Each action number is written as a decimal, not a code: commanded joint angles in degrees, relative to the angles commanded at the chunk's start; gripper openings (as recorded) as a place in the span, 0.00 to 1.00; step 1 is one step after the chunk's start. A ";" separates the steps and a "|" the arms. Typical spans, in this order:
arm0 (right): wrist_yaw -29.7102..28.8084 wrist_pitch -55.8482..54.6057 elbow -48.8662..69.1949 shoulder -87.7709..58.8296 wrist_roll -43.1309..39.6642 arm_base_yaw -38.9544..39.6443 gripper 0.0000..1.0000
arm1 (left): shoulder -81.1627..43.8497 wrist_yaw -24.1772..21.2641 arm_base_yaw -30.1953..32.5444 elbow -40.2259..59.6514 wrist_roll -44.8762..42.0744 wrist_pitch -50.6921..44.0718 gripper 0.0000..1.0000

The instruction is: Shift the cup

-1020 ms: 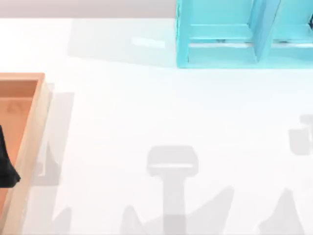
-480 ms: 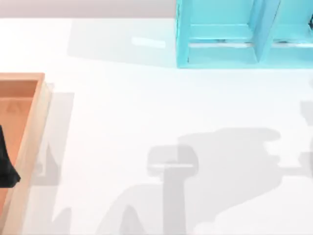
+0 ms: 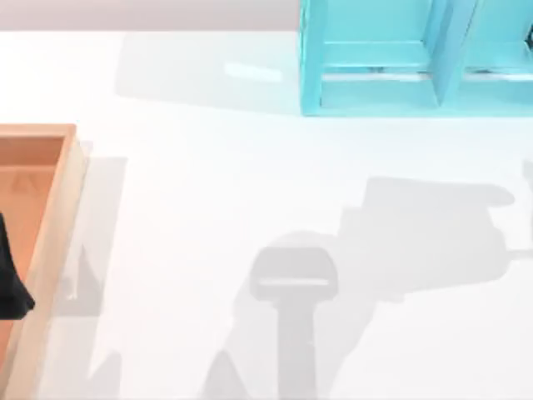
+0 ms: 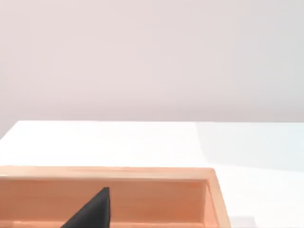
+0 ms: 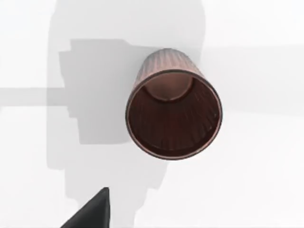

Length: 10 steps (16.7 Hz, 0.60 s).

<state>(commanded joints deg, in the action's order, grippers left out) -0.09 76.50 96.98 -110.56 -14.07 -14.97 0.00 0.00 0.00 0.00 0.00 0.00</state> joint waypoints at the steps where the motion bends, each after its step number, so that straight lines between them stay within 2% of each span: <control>1: 0.00 0.00 0.00 0.00 0.00 0.00 1.00 | 0.00 0.00 0.00 0.00 0.00 0.00 1.00; 6: -0.01 -1.04 -1.02 -0.10 0.13 0.23 1.00 | 0.00 0.00 0.00 0.00 0.00 0.00 1.00; 10: -0.01 -9.81 -7.98 -1.67 0.22 0.19 1.00 | 0.00 0.00 0.00 0.00 0.00 0.00 1.00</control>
<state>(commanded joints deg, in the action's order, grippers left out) -0.10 66.69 89.00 -112.23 -13.86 -14.77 0.00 0.00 0.00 0.00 0.00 0.00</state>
